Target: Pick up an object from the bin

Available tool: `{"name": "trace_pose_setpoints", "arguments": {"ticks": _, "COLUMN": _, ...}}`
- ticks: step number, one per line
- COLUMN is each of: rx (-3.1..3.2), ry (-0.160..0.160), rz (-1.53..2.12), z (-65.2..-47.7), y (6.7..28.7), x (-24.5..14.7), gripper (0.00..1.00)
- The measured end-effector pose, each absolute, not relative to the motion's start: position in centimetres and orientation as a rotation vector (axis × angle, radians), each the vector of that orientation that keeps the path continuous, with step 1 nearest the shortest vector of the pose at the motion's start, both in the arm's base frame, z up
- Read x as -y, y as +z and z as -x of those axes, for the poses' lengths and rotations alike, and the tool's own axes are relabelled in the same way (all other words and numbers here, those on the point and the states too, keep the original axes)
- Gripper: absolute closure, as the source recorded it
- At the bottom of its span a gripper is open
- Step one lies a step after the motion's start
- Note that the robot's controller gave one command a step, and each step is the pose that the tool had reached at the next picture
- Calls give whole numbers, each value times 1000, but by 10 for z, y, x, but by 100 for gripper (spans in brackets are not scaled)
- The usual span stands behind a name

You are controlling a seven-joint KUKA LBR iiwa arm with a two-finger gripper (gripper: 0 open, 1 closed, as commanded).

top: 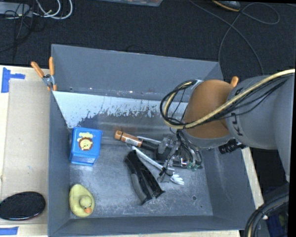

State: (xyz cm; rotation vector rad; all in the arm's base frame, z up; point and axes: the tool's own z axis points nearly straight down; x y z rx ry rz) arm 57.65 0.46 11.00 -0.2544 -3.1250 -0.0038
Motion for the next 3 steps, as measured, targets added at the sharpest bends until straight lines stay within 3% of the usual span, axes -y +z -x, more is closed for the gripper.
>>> {"name": "trace_pose_setpoints", "arguments": {"ticks": 1, "rx": 3131, "ry": -3, "rz": 147, "z": -573, "y": 70, "x": 8, "gripper": 0}}
{"name": "trace_pose_setpoints", "arguments": {"ticks": 2, "rx": 3084, "ry": -2, "rz": 562, "z": -552, "y": 70, "x": -1, "gripper": 0}}
{"name": "trace_pose_setpoints", "arguments": {"ticks": 3, "rx": 3044, "ry": 3, "rz": 741, "z": -553, "y": 70, "x": -15, "gripper": 0}}
